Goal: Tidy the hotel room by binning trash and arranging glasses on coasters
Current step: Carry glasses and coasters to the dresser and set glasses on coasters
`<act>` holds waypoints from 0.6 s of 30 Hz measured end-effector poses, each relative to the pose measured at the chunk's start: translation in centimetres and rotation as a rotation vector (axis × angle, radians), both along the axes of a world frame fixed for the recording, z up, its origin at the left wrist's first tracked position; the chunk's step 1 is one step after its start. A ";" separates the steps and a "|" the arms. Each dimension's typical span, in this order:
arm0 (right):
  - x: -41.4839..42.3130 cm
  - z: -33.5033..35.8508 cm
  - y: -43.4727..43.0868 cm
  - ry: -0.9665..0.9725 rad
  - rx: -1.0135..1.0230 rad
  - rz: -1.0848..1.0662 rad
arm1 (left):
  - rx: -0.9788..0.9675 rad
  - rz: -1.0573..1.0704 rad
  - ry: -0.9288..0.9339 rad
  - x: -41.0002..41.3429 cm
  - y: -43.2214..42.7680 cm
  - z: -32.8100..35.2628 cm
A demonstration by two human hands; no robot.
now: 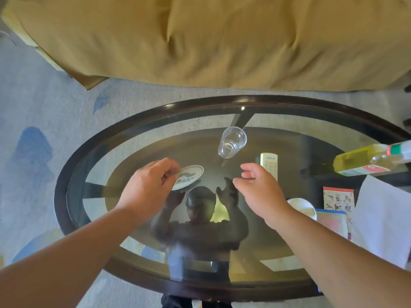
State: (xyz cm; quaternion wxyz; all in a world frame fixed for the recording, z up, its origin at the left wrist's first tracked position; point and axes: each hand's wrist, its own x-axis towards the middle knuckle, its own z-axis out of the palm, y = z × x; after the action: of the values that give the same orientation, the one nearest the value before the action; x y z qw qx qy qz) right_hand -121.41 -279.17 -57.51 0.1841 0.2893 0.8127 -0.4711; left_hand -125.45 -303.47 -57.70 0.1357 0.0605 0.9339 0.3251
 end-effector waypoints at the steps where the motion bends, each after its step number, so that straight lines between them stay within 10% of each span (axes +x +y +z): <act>1: -0.4 -0.2 0.2 0.004 0.002 -0.002 | -0.002 -0.007 0.007 -0.3 0.1 0.0; 18: -6.7 -6.4 2.0 0.126 -0.017 0.021 | -0.008 -0.087 0.022 -2.7 1.9 -4.1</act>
State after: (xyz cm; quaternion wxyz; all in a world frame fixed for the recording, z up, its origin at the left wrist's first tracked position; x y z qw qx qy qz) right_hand -128.06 -277.14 -63.91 0.1400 0.2490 0.8217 -0.4931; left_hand -128.18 -301.56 -61.82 0.1399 0.1043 0.9330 0.3146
